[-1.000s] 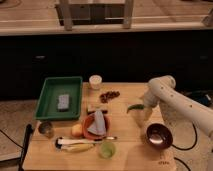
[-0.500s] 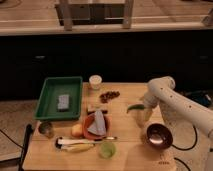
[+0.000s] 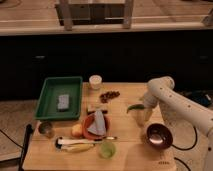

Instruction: Place pepper in plastic cup

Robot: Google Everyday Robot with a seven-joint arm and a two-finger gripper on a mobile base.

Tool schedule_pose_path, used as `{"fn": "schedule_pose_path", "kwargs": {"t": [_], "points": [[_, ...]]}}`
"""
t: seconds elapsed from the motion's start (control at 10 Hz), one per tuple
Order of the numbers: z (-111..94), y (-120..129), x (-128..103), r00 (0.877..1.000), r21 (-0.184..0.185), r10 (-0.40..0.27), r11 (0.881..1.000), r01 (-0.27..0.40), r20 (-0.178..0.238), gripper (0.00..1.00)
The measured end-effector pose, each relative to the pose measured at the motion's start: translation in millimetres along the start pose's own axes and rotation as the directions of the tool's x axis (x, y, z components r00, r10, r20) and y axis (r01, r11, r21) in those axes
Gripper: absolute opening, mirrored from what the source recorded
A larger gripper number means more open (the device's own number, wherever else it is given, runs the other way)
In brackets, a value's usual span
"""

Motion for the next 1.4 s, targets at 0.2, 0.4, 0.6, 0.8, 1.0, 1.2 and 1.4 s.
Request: {"fn": "schedule_pose_path", "kwargs": {"t": [0.2, 0.4, 0.6, 0.8, 1.0, 1.2, 1.4], "points": [[0.7, 2.4, 0.9, 1.0, -0.005, -0.012, 1.0, 0.012, -0.001, 0.8], [1.5, 3.0, 1.5, 1.0, -0.01, -0.023, 1.0, 0.023, -0.002, 0.8], [2.6, 1.6, -0.4, 0.999, -0.011, -0.038, 0.999, 0.038, -0.002, 0.8], [3.0, 1.3, 0.0, 0.999, -0.014, -0.051, 0.999, 0.051, -0.006, 0.8], [3.2, 1.2, 0.2, 0.998, -0.015, -0.063, 0.998, 0.063, -0.008, 0.8], [4.1, 0.3, -0.6, 0.997, -0.017, -0.075, 0.997, 0.075, -0.009, 0.8], [4.8, 0.3, 0.2, 0.996, -0.021, -0.086, 0.996, 0.086, -0.012, 0.8]]}}
